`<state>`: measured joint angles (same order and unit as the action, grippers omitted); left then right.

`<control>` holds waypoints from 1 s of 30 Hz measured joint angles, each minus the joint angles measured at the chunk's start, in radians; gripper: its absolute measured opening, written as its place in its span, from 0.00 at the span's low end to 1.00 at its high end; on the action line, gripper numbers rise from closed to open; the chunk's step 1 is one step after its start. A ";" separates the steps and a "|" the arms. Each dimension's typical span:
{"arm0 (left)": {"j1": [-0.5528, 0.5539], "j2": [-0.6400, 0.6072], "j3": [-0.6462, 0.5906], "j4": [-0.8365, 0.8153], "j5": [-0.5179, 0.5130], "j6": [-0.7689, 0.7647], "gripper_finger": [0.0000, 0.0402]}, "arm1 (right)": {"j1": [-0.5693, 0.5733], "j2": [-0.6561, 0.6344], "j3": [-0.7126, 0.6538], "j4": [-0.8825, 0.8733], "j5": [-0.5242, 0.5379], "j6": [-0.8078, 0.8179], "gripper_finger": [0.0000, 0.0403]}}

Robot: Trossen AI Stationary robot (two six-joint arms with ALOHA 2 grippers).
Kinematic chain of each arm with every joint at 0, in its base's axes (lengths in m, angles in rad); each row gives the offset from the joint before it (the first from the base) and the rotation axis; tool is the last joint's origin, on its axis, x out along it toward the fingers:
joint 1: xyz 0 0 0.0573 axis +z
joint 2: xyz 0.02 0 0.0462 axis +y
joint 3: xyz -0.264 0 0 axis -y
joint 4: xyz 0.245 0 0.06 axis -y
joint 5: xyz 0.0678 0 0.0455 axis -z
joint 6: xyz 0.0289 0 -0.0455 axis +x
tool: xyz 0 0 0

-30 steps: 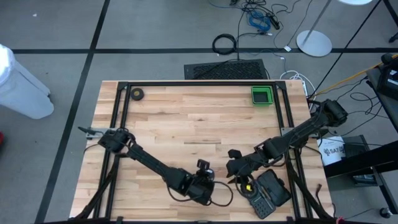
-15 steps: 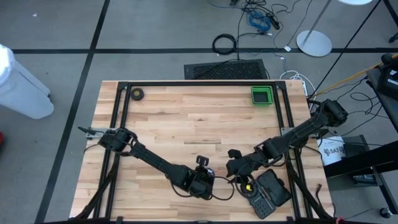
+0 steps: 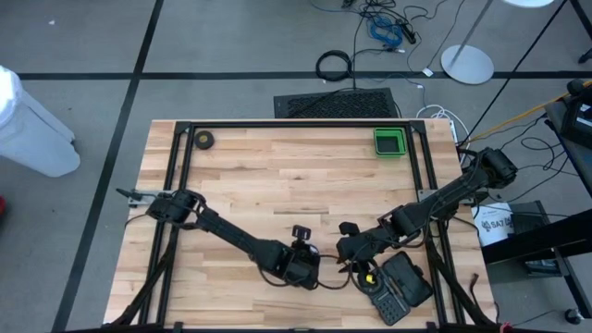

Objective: Coil cords
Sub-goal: Coil the red wire into the spool, then return to Home Position

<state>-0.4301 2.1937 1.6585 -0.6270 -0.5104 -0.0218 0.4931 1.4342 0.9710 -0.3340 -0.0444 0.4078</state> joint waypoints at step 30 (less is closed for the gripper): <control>0.050 -0.114 -0.002 -0.264 -0.089 -0.111 0.10 | 0.000 -0.031 0.000 -0.076 0.104 -0.018 0.26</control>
<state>-0.3800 2.0798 1.6569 -0.8915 -0.5993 -0.1327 0.4931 1.4035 0.9710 -0.4096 0.0592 0.3894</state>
